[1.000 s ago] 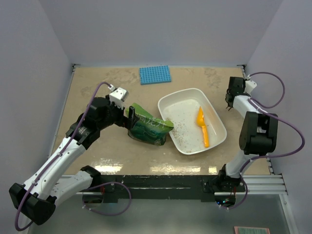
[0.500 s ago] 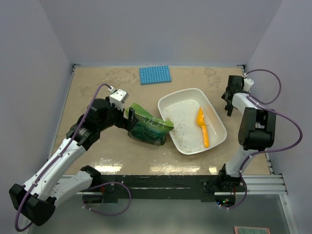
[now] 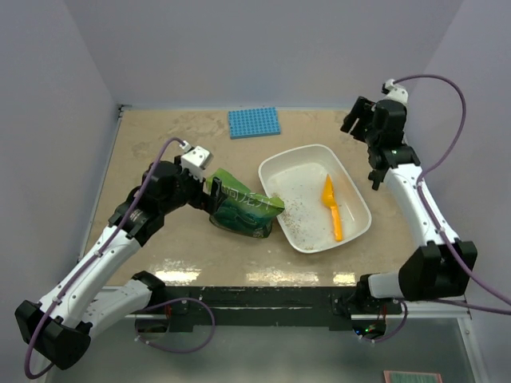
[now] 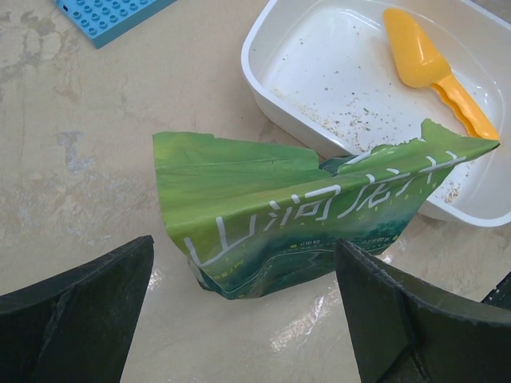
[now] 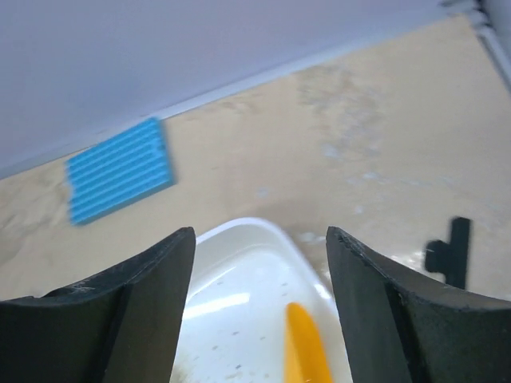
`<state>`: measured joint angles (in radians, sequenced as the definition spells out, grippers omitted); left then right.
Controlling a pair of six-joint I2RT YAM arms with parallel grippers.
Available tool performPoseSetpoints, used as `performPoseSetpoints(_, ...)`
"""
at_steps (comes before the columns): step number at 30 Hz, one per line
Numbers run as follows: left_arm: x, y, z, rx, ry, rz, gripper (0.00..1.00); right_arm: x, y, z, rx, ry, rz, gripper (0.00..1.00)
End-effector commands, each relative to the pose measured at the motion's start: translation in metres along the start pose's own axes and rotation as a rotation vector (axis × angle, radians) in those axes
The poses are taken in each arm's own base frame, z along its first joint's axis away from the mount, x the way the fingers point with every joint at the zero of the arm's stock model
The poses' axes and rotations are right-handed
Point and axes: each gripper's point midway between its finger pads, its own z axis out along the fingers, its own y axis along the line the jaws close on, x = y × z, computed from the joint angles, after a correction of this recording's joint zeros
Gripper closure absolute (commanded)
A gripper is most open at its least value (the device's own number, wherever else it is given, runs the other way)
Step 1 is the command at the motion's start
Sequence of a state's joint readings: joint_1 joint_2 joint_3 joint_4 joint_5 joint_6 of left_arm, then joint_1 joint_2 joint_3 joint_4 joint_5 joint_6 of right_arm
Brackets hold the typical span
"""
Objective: Fill the litter box with clean litter
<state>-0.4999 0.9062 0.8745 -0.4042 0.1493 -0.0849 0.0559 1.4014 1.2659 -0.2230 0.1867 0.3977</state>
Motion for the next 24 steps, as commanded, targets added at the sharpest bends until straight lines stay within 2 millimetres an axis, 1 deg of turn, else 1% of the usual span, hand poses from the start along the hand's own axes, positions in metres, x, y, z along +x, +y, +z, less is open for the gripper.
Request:
performPoseSetpoints(1, -0.027, -0.001, -0.004, 0.002, -0.067, 0.046, 0.00, -0.010, 0.072, -0.048, -0.268, -0.007, -0.106, 0.27)
performPoseSetpoints(2, -0.033, 0.000, -0.005, -0.009, -0.067, 0.037, 0.00, -0.006, 0.086, -0.062, -0.316, 0.003, -0.123, 0.26)
performPoseSetpoints(3, -0.030, 0.005, -0.007, -0.040, -0.041, 0.012, 0.00, -0.001, 0.094, -0.069, -0.351, 0.016, -0.135, 0.25)
performPoseSetpoints(4, -0.032, 0.007, -0.010, -0.062, -0.033, -0.007, 0.00, 0.003, 0.098, -0.075, -0.366, 0.025, -0.145, 0.25)
performPoseSetpoints(5, -0.040, 0.010, -0.013, -0.086, -0.038, -0.025, 0.00, 0.011, 0.105, -0.083, -0.392, 0.046, -0.158, 0.25)
performPoseSetpoints(6, -0.036, 0.018, -0.017, -0.141, -0.011, -0.063, 0.00, 0.012, 0.105, -0.092, -0.406, 0.043, -0.163, 0.25)
performPoseSetpoints(7, -0.045, 0.021, -0.022, -0.169, -0.024, -0.078, 0.00, 0.016, 0.105, -0.096, -0.410, 0.048, -0.169, 0.25)
performPoseSetpoints(8, -0.043, 0.027, -0.025, -0.209, -0.009, -0.109, 0.00, 0.023, 0.104, -0.101, -0.420, 0.057, -0.176, 0.25)
performPoseSetpoints(9, -0.044, 0.028, -0.026, -0.222, -0.007, -0.119, 0.00, 0.019, 0.104, -0.112, -0.435, 0.033, -0.175, 0.25)
performPoseSetpoints(10, -0.052, 0.030, -0.028, -0.227, -0.022, -0.126, 0.00, 0.019, 0.103, -0.116, -0.440, 0.024, -0.172, 0.25)
performPoseSetpoints(11, -0.052, 0.028, -0.025, -0.211, -0.012, -0.133, 0.00, 0.025, 0.099, -0.116, -0.437, 0.032, -0.174, 0.25)
performPoseSetpoints(12, -0.054, 0.027, -0.024, -0.195, -0.009, -0.136, 0.00, 0.024, 0.097, -0.122, -0.441, 0.021, -0.171, 0.25)
performPoseSetpoints(13, -0.058, 0.031, -0.023, -0.195, -0.014, -0.145, 0.00, 0.029, 0.098, -0.126, -0.467, 0.034, -0.173, 0.25)
performPoseSetpoints(14, -0.055, 0.020, -0.014, -0.117, 0.023, -0.155, 0.00, 0.037, 0.096, -0.126, -0.467, 0.052, -0.177, 0.25)
performPoseSetpoints(15, -0.055, 0.017, -0.010, -0.088, 0.034, -0.166, 0.00, 0.039, 0.095, -0.128, -0.472, 0.054, -0.181, 0.25)
performPoseSetpoints(16, -0.055, 0.019, -0.004, -0.067, 0.050, -0.188, 0.00, 0.040, 0.093, -0.132, -0.476, 0.056, -0.183, 0.25)
performPoseSetpoints(17, -0.056, 0.009, -0.001, 0.005, 0.061, -0.221, 0.00, 0.045, 0.090, -0.133, -0.475, 0.064, -0.186, 0.25)
performPoseSetpoints(18, -0.057, 0.007, 0.001, 0.034, 0.069, -0.249, 0.00, 0.048, 0.088, -0.135, -0.476, 0.065, -0.188, 0.25)
performPoseSetpoints(19, -0.056, 0.015, 0.006, 0.042, 0.086, -0.292, 0.00, 0.046, 0.086, -0.141, -0.483, 0.055, -0.188, 0.25)
performPoseSetpoints(20, -0.057, 0.006, 0.006, 0.120, 0.097, -0.337, 0.00, 0.052, 0.083, -0.142, -0.483, 0.064, -0.190, 0.25)
performPoseSetpoints(21, -0.055, 0.010, 0.008, 0.139, 0.110, -0.376, 0.00, 0.053, 0.082, -0.144, -0.486, 0.064, -0.195, 0.25)
performPoseSetpoints(22, -0.047, 0.025, 0.013, 0.142, 0.131, -0.438, 0.00, 0.052, 0.080, -0.150, -0.491, 0.055, -0.196, 0.25)
performPoseSetpoints(23, -0.048, 0.018, 0.011, 0.232, 0.140, -0.483, 0.00, 0.058, 0.077, -0.151, -0.490, 0.066, -0.200, 0.25)
performPoseSetpoints(24, -0.045, 0.021, 0.012, 0.252, 0.151, -0.520, 0.00, 0.058, 0.076, -0.153, -0.492, 0.064, -0.205, 0.24)
